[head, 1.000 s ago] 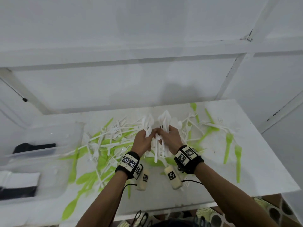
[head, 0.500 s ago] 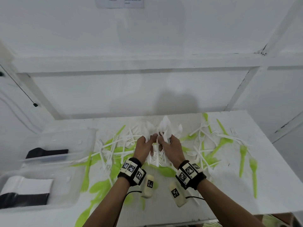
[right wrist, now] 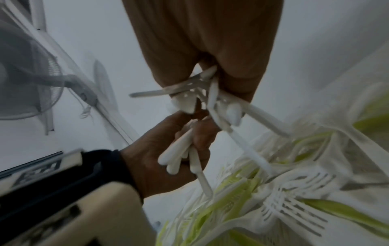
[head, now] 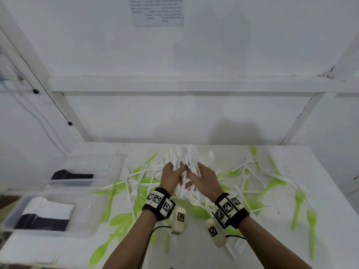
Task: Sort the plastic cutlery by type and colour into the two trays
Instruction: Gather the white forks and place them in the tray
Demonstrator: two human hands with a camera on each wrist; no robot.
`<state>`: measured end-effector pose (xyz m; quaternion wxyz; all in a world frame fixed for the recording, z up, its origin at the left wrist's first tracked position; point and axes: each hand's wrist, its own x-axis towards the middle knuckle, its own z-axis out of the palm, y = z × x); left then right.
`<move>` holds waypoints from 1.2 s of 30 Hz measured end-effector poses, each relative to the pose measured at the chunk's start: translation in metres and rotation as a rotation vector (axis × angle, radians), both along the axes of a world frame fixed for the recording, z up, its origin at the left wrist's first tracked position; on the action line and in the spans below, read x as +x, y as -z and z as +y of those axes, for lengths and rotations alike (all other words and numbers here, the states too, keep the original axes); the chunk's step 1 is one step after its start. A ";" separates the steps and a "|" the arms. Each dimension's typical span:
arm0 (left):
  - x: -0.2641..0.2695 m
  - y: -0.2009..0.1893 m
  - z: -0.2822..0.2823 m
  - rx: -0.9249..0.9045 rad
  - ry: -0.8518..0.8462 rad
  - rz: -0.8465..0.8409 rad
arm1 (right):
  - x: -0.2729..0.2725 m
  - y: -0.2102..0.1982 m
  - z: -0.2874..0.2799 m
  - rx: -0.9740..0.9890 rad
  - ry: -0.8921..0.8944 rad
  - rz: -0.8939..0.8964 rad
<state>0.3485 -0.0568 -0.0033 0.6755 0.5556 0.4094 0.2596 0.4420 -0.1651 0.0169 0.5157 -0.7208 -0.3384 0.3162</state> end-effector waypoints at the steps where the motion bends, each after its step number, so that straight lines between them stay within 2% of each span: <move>1: 0.002 -0.002 -0.001 -0.012 -0.050 -0.018 | 0.001 0.000 -0.001 0.015 0.015 0.012; 3: 0.005 -0.007 -0.002 -0.021 -0.106 -0.051 | 0.004 0.004 -0.004 0.039 0.040 0.042; 8: 0.006 -0.015 -0.012 0.011 -0.078 -0.098 | 0.020 0.015 -0.021 0.088 -0.002 -0.047; 11: 0.004 -0.010 -0.022 0.044 -0.059 -0.105 | 0.027 0.011 -0.028 0.091 0.009 -0.025; 14: -0.001 -0.004 -0.031 0.046 -0.058 -0.080 | 0.033 0.015 -0.028 0.051 0.020 -0.034; 19: -0.003 0.000 -0.032 0.063 -0.048 0.002 | 0.028 0.016 -0.024 0.102 0.115 0.026; 24: -0.007 0.003 -0.022 0.026 -0.088 0.033 | 0.021 0.032 0.000 0.033 0.100 -0.240; 30: -0.023 0.007 -0.005 0.054 -0.108 0.013 | -0.010 0.036 0.025 0.003 0.089 -0.448; 33: -0.034 0.011 0.003 0.077 -0.092 0.013 | -0.026 0.033 0.031 0.022 0.024 -0.498; 36: -0.043 0.016 0.012 0.099 -0.096 0.023 | -0.036 0.033 0.032 0.036 -0.016 -0.440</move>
